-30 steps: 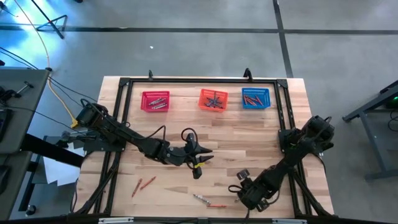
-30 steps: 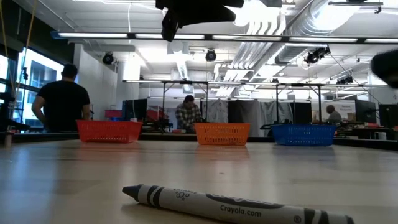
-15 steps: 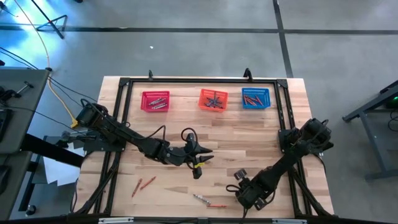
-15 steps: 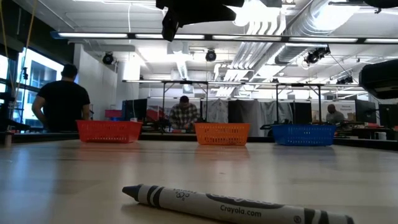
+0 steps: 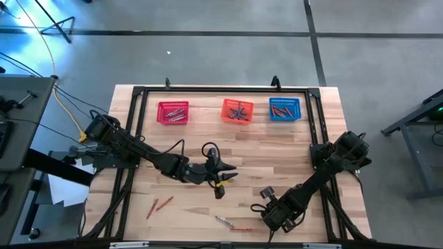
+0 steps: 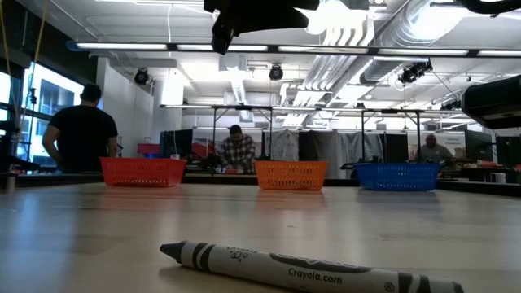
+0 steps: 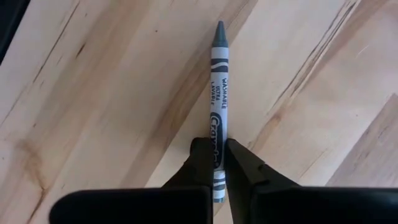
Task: Sort crayons
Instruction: Put the gray crayon into the red bin
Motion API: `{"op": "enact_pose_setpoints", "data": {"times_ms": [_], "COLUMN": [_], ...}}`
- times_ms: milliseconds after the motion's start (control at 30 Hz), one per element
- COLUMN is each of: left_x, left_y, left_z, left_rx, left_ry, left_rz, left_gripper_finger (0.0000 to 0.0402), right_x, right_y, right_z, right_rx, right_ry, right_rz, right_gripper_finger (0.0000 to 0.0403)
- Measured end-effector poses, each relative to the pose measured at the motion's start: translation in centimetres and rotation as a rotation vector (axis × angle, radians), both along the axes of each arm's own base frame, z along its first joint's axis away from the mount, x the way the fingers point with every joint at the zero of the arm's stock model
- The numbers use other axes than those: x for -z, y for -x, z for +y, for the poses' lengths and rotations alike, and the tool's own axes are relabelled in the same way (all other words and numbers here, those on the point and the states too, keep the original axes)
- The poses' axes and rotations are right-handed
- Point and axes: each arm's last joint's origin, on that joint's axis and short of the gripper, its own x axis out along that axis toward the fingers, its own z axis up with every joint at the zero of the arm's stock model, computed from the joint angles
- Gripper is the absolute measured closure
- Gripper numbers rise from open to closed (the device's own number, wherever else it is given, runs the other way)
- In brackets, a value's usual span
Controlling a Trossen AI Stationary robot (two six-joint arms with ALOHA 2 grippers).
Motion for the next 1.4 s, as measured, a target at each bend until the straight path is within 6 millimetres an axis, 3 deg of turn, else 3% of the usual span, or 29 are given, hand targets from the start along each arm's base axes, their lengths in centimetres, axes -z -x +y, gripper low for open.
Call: {"op": "enact_pose_setpoints", "data": {"times_ms": [933,1200,1400], "left_x": [0.0,0.1,0.2], "left_y": [0.0,0.1,0.1], "left_z": [0.0,-0.1,-0.1], "left_rx": [0.0,-0.007,-0.009], "left_ry": [-0.001,-0.017,-0.021], "left_rz": [0.003,0.012,0.017], "left_gripper_finger": [0.0308,0.0308,0.0308], "right_x": [-4.6,-9.0,-14.2], "right_y": [-1.2,-0.2,2.3], "right_z": [1.3,-0.2,-2.8], "right_rx": [0.045,0.103,0.247], "right_ry": [0.065,0.381,0.39], "right_rz": [0.075,0.003,-0.125], "right_gripper_finger": [0.04,0.04,0.04]}}
